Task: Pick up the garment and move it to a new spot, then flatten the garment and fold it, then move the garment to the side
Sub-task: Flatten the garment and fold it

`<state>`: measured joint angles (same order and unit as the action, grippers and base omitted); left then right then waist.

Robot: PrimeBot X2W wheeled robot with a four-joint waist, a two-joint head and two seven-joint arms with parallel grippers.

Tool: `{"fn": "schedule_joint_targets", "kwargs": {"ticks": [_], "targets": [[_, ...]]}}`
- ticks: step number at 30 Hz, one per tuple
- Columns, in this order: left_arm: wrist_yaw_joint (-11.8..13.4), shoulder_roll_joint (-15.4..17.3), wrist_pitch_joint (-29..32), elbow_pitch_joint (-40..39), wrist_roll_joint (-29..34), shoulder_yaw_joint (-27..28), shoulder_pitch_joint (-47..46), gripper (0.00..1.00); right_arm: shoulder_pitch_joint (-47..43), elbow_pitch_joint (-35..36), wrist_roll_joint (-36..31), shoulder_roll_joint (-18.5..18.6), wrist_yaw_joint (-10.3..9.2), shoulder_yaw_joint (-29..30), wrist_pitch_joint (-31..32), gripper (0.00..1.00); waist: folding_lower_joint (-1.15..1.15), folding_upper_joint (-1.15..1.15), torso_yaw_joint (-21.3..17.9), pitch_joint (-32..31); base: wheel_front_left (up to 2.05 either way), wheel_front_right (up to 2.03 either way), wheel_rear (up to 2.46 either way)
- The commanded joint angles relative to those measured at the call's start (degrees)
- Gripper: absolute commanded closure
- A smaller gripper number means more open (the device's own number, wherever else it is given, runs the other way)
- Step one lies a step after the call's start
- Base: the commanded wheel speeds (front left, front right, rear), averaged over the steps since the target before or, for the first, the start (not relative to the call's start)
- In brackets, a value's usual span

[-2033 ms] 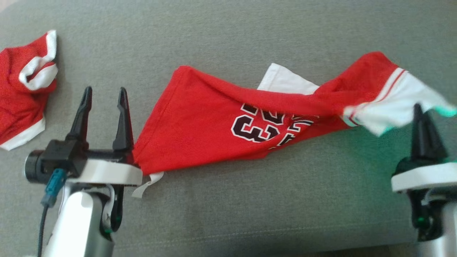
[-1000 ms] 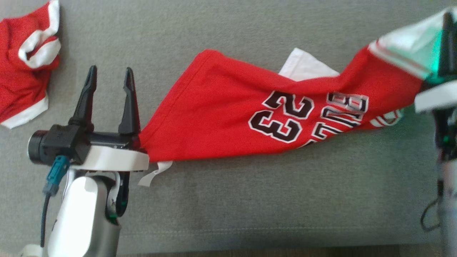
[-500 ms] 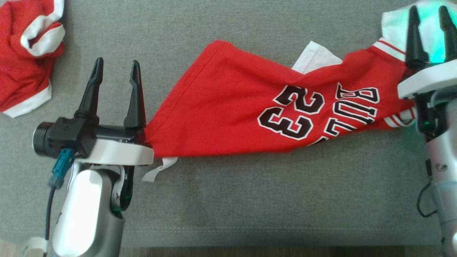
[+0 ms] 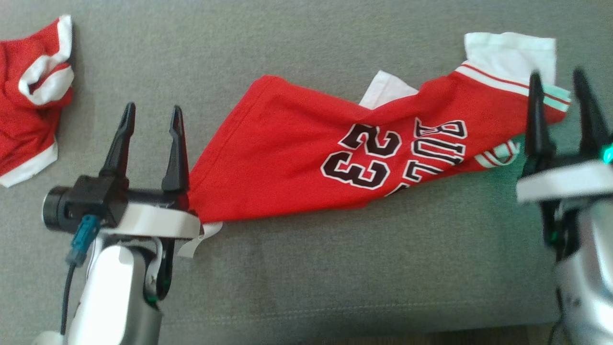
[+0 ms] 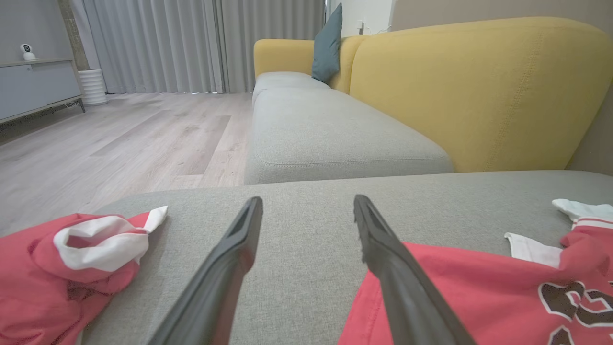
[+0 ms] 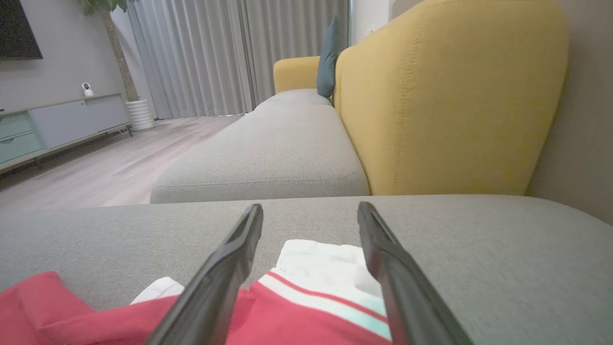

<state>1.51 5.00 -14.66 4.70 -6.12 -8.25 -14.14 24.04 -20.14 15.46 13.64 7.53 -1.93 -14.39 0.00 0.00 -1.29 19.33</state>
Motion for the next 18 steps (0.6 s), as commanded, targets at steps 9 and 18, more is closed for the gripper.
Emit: {"fn": "schedule_joint_targets", "kwargs": {"ticks": [9, 18], "targets": [[0.26, 1.65, -0.34, -1.15, 0.26, 3.1, 2.61, 0.0, -14.46, 14.59, -3.01, -6.21, -0.04, 2.25, 3.2, 0.0, 0.0, 0.0, -2.45, -3.27, 0.0, 0.0, 0.0], [0.17, 1.67, -0.34, -0.06, 0.11, 2.91, 2.72, 0.0, -16.93, 20.2, -3.78, -8.16, -0.04, 1.95, 6.07, 0.0, 0.0, 0.0, -2.83, -3.91, 0.0, 0.0, 0.0]]}}
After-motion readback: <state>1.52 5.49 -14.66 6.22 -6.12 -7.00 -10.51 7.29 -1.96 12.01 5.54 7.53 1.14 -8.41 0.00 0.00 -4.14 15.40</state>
